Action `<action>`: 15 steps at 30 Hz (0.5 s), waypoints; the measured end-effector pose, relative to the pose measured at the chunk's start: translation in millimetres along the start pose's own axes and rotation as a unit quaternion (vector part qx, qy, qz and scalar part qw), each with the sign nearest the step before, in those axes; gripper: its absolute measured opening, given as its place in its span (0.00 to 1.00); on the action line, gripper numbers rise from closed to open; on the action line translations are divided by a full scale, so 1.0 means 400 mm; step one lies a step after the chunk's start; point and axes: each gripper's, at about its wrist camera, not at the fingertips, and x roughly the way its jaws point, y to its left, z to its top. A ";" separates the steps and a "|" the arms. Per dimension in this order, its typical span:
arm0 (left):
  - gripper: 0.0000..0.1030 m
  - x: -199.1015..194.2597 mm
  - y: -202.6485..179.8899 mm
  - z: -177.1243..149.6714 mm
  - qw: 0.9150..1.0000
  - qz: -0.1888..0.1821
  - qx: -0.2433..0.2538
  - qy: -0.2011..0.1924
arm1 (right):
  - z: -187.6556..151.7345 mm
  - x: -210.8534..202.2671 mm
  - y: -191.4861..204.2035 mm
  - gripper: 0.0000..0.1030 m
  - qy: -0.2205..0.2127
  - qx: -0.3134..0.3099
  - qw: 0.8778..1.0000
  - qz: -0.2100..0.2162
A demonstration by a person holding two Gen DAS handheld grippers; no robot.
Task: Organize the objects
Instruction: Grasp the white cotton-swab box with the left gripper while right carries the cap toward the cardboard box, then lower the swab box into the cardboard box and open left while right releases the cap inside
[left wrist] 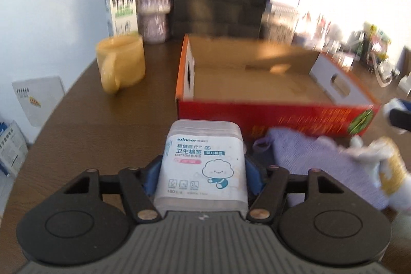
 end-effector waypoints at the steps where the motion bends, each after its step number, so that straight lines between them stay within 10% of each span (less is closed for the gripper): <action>1: 0.64 -0.019 -0.003 0.011 1.000 -0.004 0.000 -0.013 | 0.008 0.004 -0.003 0.38 -0.001 -0.001 1.000 -0.002; 15: 0.64 0.036 -0.126 0.225 0.998 -0.004 0.008 -0.067 | 0.147 0.200 -0.043 0.38 0.034 -0.019 0.998 -0.047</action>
